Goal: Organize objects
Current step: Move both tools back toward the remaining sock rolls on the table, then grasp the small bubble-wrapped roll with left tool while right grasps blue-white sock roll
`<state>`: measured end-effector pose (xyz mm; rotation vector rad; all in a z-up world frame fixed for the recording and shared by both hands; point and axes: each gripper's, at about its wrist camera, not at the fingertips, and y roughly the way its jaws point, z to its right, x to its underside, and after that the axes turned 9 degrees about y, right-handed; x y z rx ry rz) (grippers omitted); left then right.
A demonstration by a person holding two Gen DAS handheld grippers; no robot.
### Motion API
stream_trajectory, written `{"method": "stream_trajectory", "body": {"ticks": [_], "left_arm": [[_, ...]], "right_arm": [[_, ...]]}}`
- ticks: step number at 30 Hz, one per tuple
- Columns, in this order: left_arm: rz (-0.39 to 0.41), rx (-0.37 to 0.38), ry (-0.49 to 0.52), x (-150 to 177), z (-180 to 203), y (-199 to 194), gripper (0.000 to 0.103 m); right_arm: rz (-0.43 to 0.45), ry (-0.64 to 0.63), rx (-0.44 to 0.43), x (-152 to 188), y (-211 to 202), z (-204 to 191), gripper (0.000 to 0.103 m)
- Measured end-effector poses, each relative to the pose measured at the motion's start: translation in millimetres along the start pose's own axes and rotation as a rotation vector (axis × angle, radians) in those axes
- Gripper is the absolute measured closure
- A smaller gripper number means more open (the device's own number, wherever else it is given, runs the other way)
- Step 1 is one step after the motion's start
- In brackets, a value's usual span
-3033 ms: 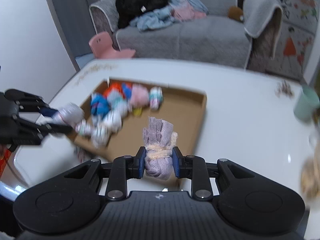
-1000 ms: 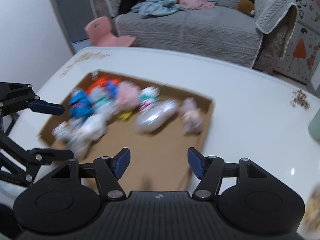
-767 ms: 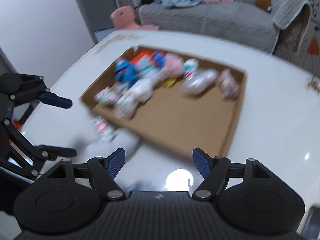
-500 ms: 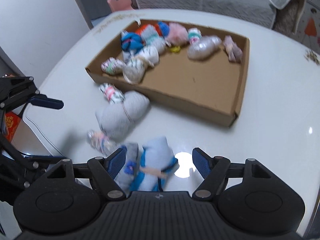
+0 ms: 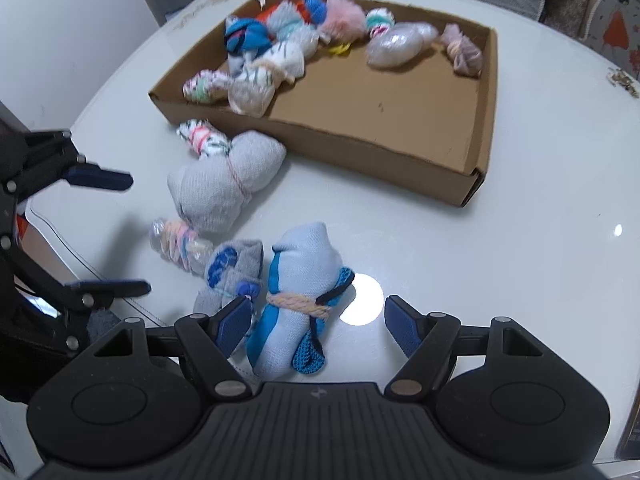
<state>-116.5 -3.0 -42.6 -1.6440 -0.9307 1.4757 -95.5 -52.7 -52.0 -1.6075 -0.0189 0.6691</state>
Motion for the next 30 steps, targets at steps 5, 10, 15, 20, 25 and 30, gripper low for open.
{"method": "stream_trajectory", "body": {"ticks": [5, 10, 15, 20, 25, 30], "left_arm": [[0.006, -0.007, -0.002, -2.6, 2.0, 6.4, 0.018], [0.001, -0.004, -0.047, -1.2, 0.2, 16.1, 0.018], [-0.003, -0.002, -0.075, 0.5, -1.3, 21.8, 0.018], [0.003, 0.006, -0.112, -0.4, -3.5, 24.7, 0.018], [0.014, 0.004, -0.166, 1.4, -3.6, 28.3, 0.020], [0.013, -0.007, -0.167, 3.7, -2.0, 31.8, 0.023]], "right_arm": [[-0.017, -0.012, 0.032, 1.3, 5.4, 1.1, 0.032], [-0.011, -0.025, 0.061, 3.0, 5.3, 3.4, 0.029], [0.027, -0.027, 0.156, 1.4, -0.8, 12.2, 0.028], [0.031, -0.001, 0.118, -1.4, -3.7, 21.4, 0.029], [0.022, -0.054, 0.081, -10.7, 5.8, 16.4, 0.033], [0.002, -0.043, 0.062, -15.9, 14.0, 17.2, 0.041]]}}
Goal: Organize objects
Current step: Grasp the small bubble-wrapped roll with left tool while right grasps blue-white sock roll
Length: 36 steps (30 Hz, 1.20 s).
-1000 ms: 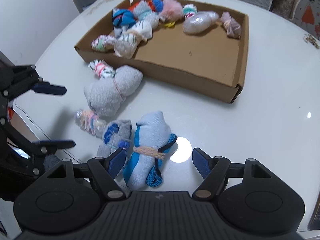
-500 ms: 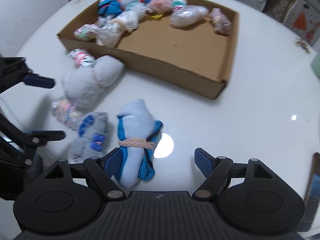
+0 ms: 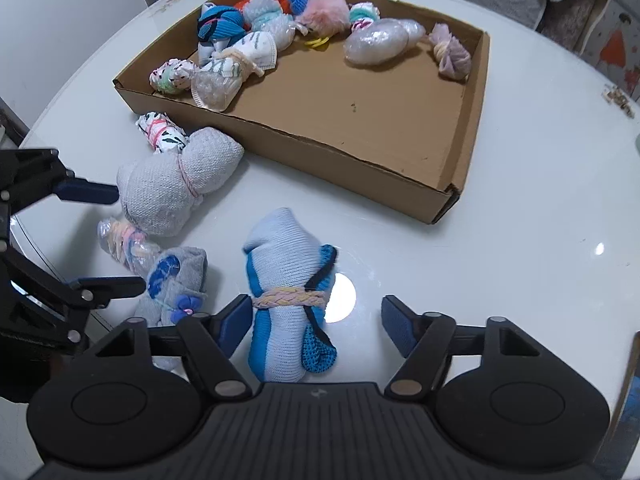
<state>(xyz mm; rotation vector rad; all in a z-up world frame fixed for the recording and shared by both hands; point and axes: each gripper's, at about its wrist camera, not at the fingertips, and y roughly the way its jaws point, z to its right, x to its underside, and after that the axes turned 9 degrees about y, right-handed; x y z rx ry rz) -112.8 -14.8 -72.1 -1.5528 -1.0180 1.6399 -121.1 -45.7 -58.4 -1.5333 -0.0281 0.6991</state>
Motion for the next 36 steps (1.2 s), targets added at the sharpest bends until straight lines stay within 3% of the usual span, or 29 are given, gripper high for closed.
{"method": "stream_trajectory", "body": {"ticks": [14, 17, 19, 22, 27, 33, 35, 36], "left_arm": [[0.010, -0.029, 0.019, -2.3, 8.3, 6.3, 0.030], [0.006, -0.033, 0.010, -2.5, 7.6, 7.7, 0.039], [0.006, -0.027, -0.008, -2.5, 6.7, 7.7, 0.051], [0.001, -0.018, -0.019, -1.6, 6.2, 6.0, 0.062], [-0.010, -0.022, -0.024, 2.6, 4.5, 3.0, 0.070], [-0.030, -0.020, -0.054, 6.5, -2.0, 1.6, 0.069], [-0.025, -0.026, -0.054, 7.1, -2.2, 1.7, 0.066], [-0.023, -0.028, -0.059, 8.4, -2.9, 1.6, 0.057]], "right_arm": [[-0.027, -0.012, 0.017, 3.5, 7.0, -2.3, 0.053], [-0.034, -0.018, 0.011, 4.0, 8.0, -3.9, 0.063], [-0.034, -0.027, 0.008, 4.8, 7.8, -5.3, 0.065], [-0.039, -0.026, 0.000, 5.9, 7.5, -5.2, 0.067], [-0.039, -0.023, -0.008, 6.2, 6.0, -4.4, 0.068], [-0.041, -0.020, -0.005, 7.9, 4.5, -1.2, 0.068], [-0.046, -0.019, -0.006, 8.0, 6.0, -1.1, 0.068], [-0.047, -0.020, -0.007, 8.2, 6.9, -1.3, 0.068]]}}
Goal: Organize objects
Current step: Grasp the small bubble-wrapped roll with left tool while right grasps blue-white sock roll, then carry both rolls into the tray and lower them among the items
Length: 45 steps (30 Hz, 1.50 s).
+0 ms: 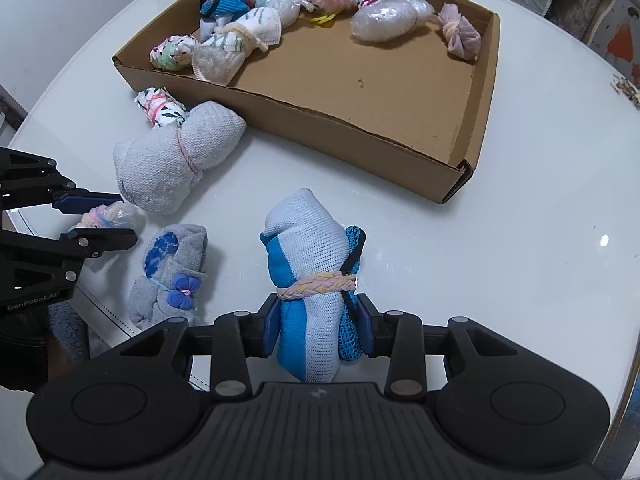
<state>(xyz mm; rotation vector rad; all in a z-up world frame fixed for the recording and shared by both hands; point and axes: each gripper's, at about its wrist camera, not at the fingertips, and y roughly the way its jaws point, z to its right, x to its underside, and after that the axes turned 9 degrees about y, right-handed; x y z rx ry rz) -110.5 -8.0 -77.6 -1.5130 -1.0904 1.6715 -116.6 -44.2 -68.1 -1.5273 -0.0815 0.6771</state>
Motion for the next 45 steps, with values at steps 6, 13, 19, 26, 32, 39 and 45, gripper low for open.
{"method": "stream_trajectory", "body": {"ticks": [6, 13, 19, 26, 32, 39, 45], "left_arm": [[-0.002, 0.014, -0.017, 3.2, -3.9, 0.1, 0.055], [-0.059, 0.026, -0.018, 2.7, 0.4, -3.0, 0.073], [-0.135, -0.010, -0.015, 2.6, -5.1, -19.1, 0.073], [-0.013, -0.047, -0.058, -22.6, -32.6, -62.8, 0.073], [0.143, -0.110, -0.029, -54.6, -49.5, -88.4, 0.073], [0.234, -0.141, 0.049, -102.6, -53.4, -80.0, 0.073], [0.281, -0.117, 0.034, -150.6, -57.7, -52.5, 0.073]], "right_arm": [[-0.001, -0.011, 0.003, -3.0, 3.9, -2.7, 0.068], [-0.005, -0.009, 0.002, -1.3, -0.1, 0.6, 0.069], [0.028, 0.002, -0.015, 1.0, -15.8, 7.2, 0.069], [0.050, 0.023, -0.015, 0.6, -23.5, 17.7, 0.069], [0.127, 0.060, -0.068, -6.2, -48.2, 28.5, 0.069], [0.258, 0.103, -0.105, -47.4, -75.1, 46.0, 0.069], [0.362, 0.083, -0.148, -102.8, -83.3, 46.8, 0.069]]}}
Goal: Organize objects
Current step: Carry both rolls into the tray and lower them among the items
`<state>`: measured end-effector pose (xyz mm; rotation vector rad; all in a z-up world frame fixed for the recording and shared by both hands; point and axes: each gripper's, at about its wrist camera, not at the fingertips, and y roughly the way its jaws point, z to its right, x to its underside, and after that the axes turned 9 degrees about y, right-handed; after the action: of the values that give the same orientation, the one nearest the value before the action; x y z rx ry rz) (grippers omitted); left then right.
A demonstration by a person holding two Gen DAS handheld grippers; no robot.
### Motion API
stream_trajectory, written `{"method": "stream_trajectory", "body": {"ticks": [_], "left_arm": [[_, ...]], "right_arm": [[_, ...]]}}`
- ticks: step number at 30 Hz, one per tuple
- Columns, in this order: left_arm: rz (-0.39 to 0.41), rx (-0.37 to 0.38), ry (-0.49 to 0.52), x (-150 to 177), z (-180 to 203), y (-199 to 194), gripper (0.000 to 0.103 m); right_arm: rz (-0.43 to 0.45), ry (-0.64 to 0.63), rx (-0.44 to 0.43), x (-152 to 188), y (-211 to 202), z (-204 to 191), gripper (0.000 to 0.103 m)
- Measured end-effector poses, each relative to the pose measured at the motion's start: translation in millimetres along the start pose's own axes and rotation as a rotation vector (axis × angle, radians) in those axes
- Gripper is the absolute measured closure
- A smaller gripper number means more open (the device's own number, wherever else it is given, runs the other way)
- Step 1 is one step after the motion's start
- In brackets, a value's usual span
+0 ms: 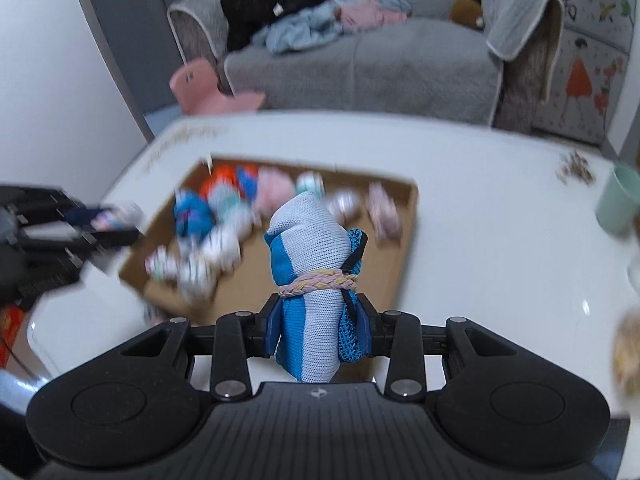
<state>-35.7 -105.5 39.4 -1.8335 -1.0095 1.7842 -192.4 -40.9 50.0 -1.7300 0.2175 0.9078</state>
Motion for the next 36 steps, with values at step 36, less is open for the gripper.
{"method": "stream_trajectory", "body": {"ticks": [36], "left_arm": [[-0.134, 0.021, 0.034, 30.1, 10.2, 126.4, 0.072]], "right_arm": [[-0.226, -0.090, -0.076, -27.9, 134.9, -6.0, 0.069]]}}
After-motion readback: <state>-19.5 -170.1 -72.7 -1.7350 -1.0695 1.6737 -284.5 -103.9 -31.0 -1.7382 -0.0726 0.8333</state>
